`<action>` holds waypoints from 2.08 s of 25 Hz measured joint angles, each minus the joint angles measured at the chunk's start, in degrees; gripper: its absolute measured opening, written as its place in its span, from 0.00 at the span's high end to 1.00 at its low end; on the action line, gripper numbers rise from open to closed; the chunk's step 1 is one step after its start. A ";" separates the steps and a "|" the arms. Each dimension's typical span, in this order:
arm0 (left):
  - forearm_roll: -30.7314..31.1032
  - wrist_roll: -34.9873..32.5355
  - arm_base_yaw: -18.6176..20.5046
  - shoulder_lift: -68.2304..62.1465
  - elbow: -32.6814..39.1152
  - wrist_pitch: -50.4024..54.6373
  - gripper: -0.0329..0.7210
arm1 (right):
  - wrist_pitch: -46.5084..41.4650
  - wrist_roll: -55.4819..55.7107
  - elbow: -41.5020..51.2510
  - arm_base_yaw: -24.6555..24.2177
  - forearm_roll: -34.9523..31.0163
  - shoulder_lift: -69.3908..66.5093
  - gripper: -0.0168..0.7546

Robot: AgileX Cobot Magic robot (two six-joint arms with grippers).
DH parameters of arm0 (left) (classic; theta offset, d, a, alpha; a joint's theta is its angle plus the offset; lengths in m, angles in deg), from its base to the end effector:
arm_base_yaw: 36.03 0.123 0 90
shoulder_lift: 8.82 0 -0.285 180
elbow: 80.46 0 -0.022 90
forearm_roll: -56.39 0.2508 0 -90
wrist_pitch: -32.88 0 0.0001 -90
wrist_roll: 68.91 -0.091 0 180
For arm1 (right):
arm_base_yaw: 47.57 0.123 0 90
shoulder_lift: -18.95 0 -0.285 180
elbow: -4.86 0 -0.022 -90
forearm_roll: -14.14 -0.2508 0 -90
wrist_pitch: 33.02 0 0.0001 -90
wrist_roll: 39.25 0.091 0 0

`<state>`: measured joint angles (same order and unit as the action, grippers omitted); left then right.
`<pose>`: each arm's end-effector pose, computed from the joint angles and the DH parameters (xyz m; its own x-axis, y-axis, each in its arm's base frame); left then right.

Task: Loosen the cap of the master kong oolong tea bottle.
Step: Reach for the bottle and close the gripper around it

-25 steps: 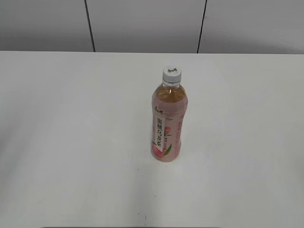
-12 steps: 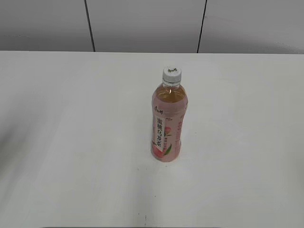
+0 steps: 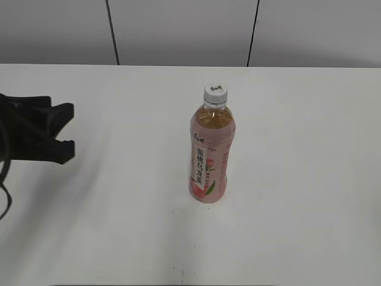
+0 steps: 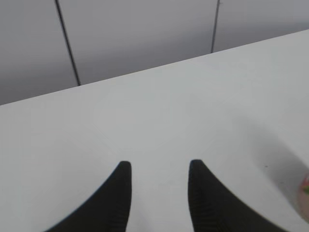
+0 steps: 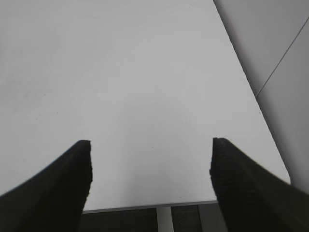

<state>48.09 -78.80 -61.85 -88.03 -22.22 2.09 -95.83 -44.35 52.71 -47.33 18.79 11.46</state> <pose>0.2003 -0.0894 0.2066 -0.2440 0.1711 -0.9546 0.3829 0.9214 0.0673 -0.0087 -0.0066 0.2781 -0.4743 -0.1275 -0.8711 -0.0002 0.9895 -0.1447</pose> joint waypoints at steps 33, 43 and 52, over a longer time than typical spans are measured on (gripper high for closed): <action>40.45 19.97 -3.22 -37.32 -5.43 -38.10 0.17 | 0.00 0.00 0.00 0.00 0.00 0.00 0.23; 45.56 24.92 -3.22 -37.37 -12.49 -38.15 0.17 | 0.00 0.00 0.00 0.00 0.00 0.00 0.23; 48.76 26.36 -3.22 -37.43 -15.86 -34.19 0.17 | 0.00 0.00 0.00 0.00 0.00 0.00 0.23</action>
<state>96.86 -52.45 -65.06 -125.46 -38.08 -32.10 -95.83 -44.35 52.71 -47.33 18.79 11.46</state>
